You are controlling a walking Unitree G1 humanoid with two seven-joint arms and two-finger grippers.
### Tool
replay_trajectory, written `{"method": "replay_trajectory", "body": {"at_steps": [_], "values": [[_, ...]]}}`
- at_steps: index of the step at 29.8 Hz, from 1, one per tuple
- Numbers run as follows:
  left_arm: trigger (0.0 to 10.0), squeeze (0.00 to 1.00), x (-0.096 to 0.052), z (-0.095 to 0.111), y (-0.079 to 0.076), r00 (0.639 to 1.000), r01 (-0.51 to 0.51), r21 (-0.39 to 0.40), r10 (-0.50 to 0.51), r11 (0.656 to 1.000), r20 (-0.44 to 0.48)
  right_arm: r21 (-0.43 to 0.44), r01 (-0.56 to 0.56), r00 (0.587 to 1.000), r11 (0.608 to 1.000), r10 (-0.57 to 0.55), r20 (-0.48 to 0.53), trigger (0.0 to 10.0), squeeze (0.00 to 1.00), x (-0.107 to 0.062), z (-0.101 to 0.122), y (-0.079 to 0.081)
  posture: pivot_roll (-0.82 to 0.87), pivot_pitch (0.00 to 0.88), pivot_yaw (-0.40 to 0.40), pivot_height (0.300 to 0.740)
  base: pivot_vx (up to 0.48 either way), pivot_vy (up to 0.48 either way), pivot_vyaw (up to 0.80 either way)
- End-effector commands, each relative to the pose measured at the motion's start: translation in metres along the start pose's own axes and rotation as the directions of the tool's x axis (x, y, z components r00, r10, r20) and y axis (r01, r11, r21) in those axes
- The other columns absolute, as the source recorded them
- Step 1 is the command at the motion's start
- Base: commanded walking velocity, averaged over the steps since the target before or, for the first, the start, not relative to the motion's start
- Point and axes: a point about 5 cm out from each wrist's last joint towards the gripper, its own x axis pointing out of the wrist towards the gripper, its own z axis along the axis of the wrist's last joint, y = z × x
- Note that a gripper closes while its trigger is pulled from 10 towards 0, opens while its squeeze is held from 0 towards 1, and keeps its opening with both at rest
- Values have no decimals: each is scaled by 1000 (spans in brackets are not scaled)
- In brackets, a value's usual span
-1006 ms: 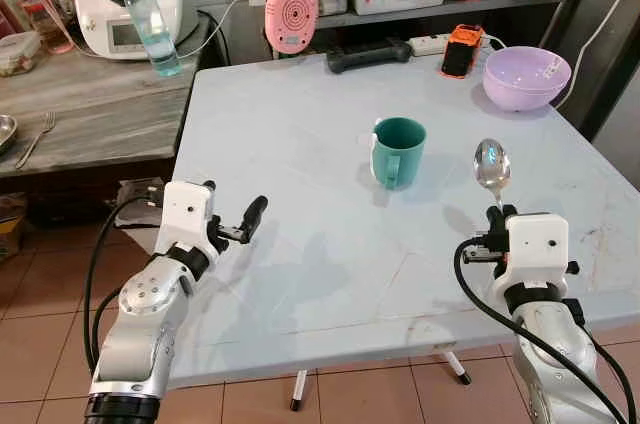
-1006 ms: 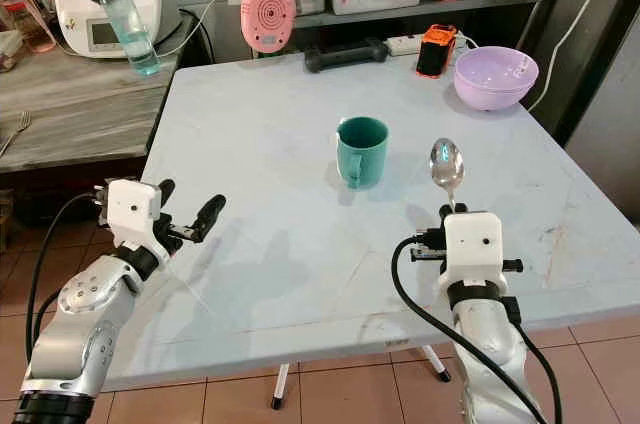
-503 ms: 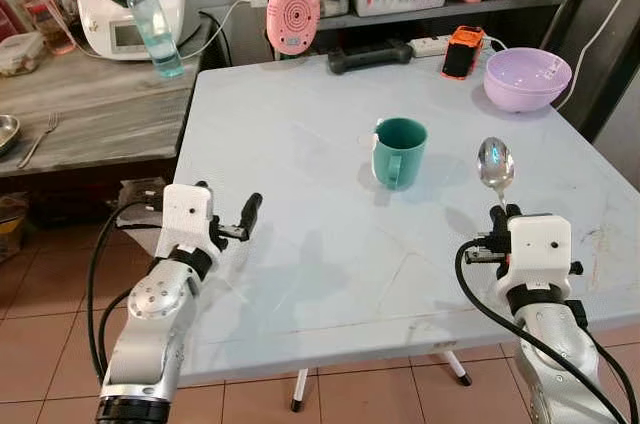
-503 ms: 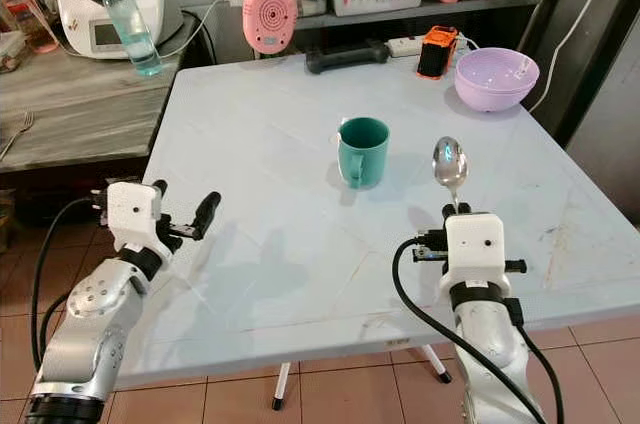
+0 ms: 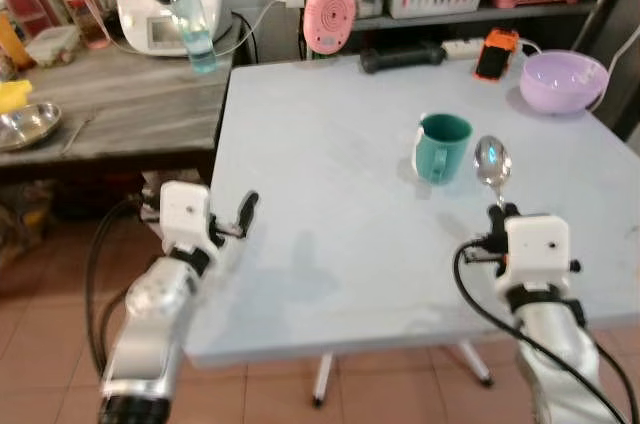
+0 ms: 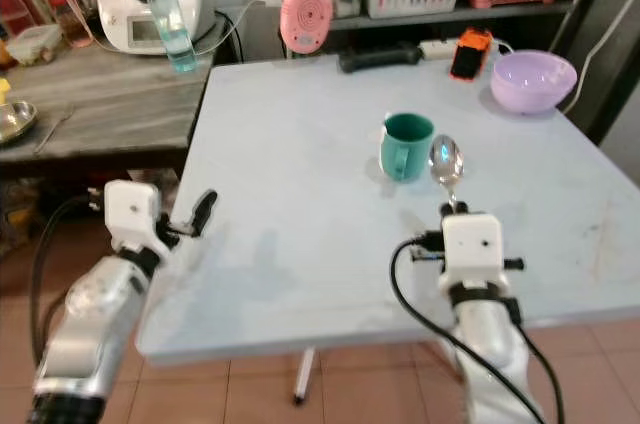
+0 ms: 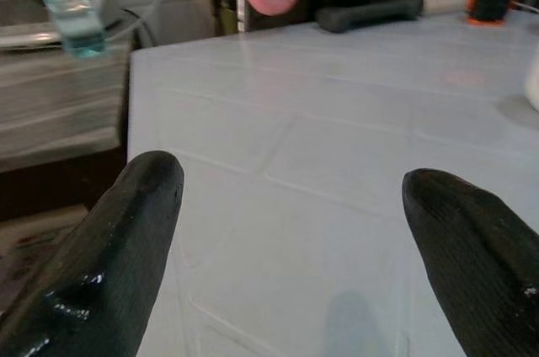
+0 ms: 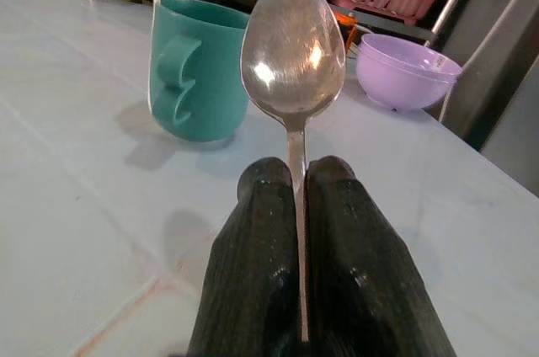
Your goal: Setting the table
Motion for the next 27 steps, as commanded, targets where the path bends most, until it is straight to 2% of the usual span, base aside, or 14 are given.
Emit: {"method": "replay_trajectory", "body": {"at_steps": [1,12,27], "values": [[10000,0,-1,2,9,1000,-19,27,19,999,0,8,-2,1000,1000,2,20,10000,0,0,5,3,-81,26,73,740,0,480,0],[10000,0,-1,0,7,1000,-16,37,16,999,5,6,3,999,1000,-3,36,10000,0,1,7,4,-81,27,73,740,0,480,0],[10000,0,11,5,2,999,-20,37,18,999,45,1,-11,998,1000,10,67,10000,0,7,13,9,-80,4,69,740,0,480,0]]}}
